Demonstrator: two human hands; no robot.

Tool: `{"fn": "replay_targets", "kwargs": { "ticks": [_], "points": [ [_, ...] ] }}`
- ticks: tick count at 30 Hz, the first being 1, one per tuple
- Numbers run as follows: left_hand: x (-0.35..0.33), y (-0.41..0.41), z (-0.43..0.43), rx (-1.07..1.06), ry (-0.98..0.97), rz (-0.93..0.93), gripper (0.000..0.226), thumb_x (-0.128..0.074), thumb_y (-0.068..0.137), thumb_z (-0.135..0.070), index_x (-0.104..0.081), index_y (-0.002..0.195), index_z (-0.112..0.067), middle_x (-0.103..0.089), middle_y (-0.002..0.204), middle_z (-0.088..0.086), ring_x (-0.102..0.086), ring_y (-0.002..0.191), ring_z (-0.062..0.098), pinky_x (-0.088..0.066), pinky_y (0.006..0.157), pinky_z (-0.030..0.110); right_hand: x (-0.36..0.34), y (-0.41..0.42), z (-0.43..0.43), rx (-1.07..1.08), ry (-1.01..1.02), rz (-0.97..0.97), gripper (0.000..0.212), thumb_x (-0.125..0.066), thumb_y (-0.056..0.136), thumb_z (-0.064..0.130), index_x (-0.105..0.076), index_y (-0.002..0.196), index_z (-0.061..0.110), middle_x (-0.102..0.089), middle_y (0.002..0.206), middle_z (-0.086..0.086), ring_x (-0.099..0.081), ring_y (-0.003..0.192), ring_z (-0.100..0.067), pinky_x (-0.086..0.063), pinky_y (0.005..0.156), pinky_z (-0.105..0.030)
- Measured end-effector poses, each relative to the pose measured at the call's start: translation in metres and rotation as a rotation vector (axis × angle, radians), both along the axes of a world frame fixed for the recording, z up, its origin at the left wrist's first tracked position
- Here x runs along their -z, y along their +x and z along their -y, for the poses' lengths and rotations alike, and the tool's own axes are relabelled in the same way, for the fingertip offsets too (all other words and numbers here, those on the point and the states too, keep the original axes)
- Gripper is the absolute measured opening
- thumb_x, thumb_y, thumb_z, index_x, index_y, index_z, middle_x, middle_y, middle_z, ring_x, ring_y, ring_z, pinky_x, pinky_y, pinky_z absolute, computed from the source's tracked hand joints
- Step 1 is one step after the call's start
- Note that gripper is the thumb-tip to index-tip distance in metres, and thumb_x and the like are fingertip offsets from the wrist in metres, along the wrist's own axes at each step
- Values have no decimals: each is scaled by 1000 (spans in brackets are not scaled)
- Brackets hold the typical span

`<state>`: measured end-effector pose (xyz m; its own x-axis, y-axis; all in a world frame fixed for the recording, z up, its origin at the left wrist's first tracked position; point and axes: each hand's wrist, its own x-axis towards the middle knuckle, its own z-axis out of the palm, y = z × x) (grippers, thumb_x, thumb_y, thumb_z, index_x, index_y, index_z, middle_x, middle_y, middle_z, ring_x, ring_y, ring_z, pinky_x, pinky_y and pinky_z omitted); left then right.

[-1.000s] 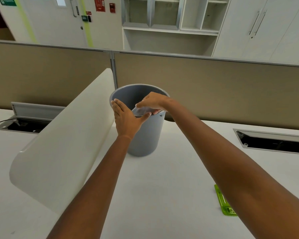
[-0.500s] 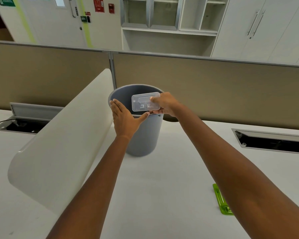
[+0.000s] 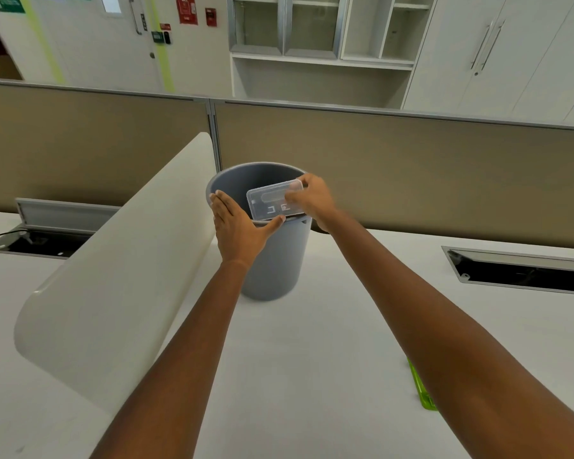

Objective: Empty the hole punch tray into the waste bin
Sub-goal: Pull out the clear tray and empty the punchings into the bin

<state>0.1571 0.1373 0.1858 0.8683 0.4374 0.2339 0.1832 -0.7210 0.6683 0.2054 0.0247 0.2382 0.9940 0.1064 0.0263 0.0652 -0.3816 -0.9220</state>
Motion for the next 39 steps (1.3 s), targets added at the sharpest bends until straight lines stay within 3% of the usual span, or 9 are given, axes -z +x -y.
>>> {"fn": "replay_targets", "kwargs": {
  "ticks": [3, 7, 13, 16, 19, 25, 30, 34, 39],
  "points": [
    [0, 0, 0, 1, 4, 3, 116, -61, 73, -60, 9, 145, -1, 7, 157, 16, 2, 145, 30, -14, 118, 40, 2, 1, -2, 45, 97, -81, 33, -57, 79, -4, -42, 104, 12, -46, 102, -8, -48, 94, -22, -44, 49, -19],
    [0, 0, 0, -3, 8, -3, 117, -61, 72, -60, 8, 145, -1, 6, 157, 17, 1, 145, 30, -15, 118, 40, 0, 3, -5, 87, 230, -190, 56, -53, 79, -9, -40, 131, 6, -49, 127, -17, -52, 114, -34, -51, 73, -36],
    [1, 0, 0, -13, 12, -14, 116, -61, 72, -61, 8, 146, -3, 6, 157, 15, 0, 145, 30, -16, 117, 41, -7, 2, -10, 170, 449, -319, 42, -49, 81, -5, -50, 124, -3, -56, 103, -17, -57, 89, -32, -43, 52, -24],
    [0, 0, 1, -12, 14, -20, 116, -60, 72, -62, 8, 146, -4, 6, 158, 14, 1, 145, 30, -15, 117, 41, -3, 6, -13, 166, 444, -259, 29, -52, 82, 0, -55, 111, 4, -59, 113, -19, -59, 106, -34, -54, 69, -32],
    [1, 0, 0, -13, 14, -23, 115, -59, 73, -62, 8, 146, -4, 7, 158, 14, 1, 145, 30, -15, 117, 41, 2, 12, -14, 136, 281, -94, 20, -60, 81, 3, -57, 100, 9, -63, 118, -17, -61, 107, -31, -54, 87, -38],
    [0, 0, 0, -12, 13, -9, 116, -60, 72, -62, 9, 146, -3, 6, 157, 15, -1, 145, 30, -16, 117, 42, 1, 12, -12, 8, -263, 226, 34, -67, 79, 8, -61, 112, 4, -68, 111, -14, -62, 100, -26, -52, 84, -31],
    [1, -1, -1, -12, 28, 19, 119, -63, 71, -60, 7, 145, 0, 2, 157, 17, -3, 145, 31, -18, 117, 40, -3, 9, -8, -246, -448, 161, 12, -67, 72, 1, -68, 83, 5, -62, 72, -2, -56, 75, -18, -41, 41, -3],
    [0, -1, 0, -6, 19, 20, 118, -63, 71, -60, 8, 145, -1, 3, 157, 17, -2, 145, 31, -17, 117, 41, -3, 12, -5, -184, -428, 235, 8, -66, 75, 4, -70, 82, 7, -64, 80, -4, -57, 76, -16, -51, 68, -25],
    [1, -1, 0, -7, 19, 13, 118, -62, 71, -60, 8, 145, -1, 4, 157, 17, -1, 145, 30, -16, 117, 41, -2, 11, -3, -230, -335, 146, 21, -70, 74, 5, -69, 95, 1, -71, 100, -16, -65, 91, -25, -56, 79, -33]
  ]
}}
